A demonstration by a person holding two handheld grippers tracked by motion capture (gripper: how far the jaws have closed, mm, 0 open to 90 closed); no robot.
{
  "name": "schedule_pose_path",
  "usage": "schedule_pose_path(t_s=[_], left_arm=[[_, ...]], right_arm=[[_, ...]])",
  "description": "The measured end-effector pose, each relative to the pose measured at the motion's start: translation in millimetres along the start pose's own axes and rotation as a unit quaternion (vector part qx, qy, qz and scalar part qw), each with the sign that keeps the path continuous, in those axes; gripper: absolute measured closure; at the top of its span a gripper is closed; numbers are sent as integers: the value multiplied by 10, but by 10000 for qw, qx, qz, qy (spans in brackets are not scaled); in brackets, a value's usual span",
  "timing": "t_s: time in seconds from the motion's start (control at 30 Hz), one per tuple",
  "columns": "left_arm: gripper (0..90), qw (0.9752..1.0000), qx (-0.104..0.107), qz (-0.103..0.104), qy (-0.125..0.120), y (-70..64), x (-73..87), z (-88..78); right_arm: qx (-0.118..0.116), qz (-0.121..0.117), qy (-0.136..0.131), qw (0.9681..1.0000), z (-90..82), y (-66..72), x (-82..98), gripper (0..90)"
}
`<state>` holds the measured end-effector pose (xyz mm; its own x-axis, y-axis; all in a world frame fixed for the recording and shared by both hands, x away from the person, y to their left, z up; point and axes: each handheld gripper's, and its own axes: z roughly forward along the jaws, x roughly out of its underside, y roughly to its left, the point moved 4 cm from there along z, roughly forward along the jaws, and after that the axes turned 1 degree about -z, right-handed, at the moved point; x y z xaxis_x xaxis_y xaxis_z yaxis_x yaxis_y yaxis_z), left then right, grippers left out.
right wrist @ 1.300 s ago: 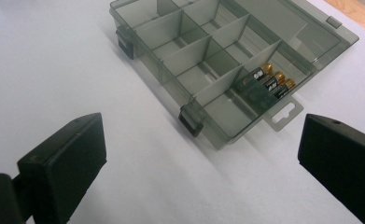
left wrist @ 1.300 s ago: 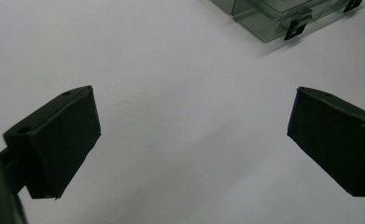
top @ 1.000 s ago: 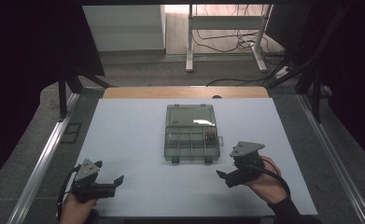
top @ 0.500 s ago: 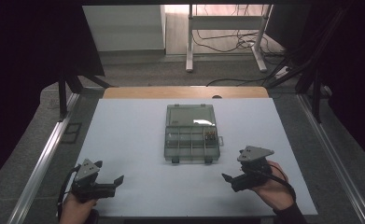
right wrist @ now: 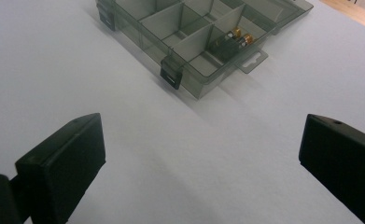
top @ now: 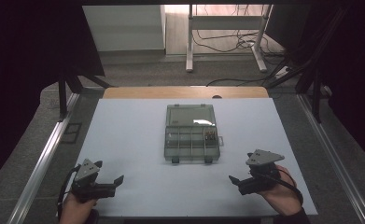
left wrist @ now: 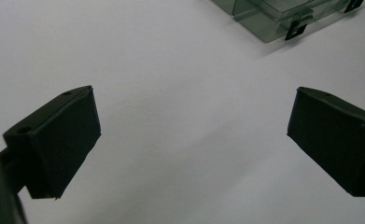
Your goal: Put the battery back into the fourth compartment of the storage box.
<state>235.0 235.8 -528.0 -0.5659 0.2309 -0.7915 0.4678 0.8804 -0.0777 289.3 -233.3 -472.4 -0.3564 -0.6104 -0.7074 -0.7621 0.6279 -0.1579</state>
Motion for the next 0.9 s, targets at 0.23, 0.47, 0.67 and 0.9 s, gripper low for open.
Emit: schedule_pose_path(t_s=[0.23, 0.47, 0.67, 0.9], left_arm=[[32, 10000, 3, -11, -5, 3, 0, -1], [32, 10000, 3, -14, -5, 4, 0, -1], [32, 10000, 5, -10, -5, 5, 0, 0], [32, 10000, -2, -19, -5, 5, 0, 0]], right_arm=[[81, 61, -75, 9999, -76, -26, 45, 11], [222, 188, -74, 9995, -160, -85, 119, 11], [376, 341, -42, 9987, -230, -144, 206, 5], [456, 668, -104, 9967, -296, -209, 352, 4]])
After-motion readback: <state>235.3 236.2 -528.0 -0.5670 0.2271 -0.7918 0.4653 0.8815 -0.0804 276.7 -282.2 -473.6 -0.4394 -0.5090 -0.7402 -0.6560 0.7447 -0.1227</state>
